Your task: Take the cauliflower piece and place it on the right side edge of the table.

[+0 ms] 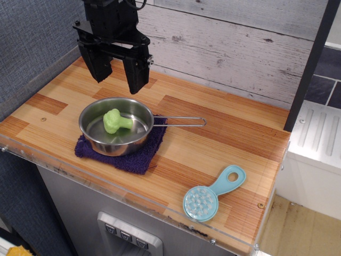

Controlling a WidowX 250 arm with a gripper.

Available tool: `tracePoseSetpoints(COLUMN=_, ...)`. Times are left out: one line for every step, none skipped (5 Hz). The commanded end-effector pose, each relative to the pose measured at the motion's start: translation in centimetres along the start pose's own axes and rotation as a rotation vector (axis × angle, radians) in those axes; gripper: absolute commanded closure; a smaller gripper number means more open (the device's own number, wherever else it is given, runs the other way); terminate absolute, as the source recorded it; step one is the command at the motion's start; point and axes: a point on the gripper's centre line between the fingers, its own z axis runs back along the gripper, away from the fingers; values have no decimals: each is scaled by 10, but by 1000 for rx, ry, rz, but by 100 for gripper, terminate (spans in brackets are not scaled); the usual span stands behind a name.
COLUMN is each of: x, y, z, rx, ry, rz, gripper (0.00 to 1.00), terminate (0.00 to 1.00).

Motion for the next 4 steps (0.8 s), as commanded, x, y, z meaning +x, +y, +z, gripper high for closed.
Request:
tracePoseSetpoints(x=0, y=0, z=0, rx=0, ry=0, rz=0, gripper=0, terminate=0)
tracePoseSetpoints(x=-3, y=-1, z=-6, rx=28, ry=3, rz=3, gripper=0, terminate=0)
tracePoseSetpoints(x=-9, y=5, z=-12, rx=46, ry=-23, rz=15, gripper=0, terminate=0)
tracePoseSetpoints(x=-12, y=13, z=-20, rx=70, ry=-20, rz=10, gripper=0, terminate=0)
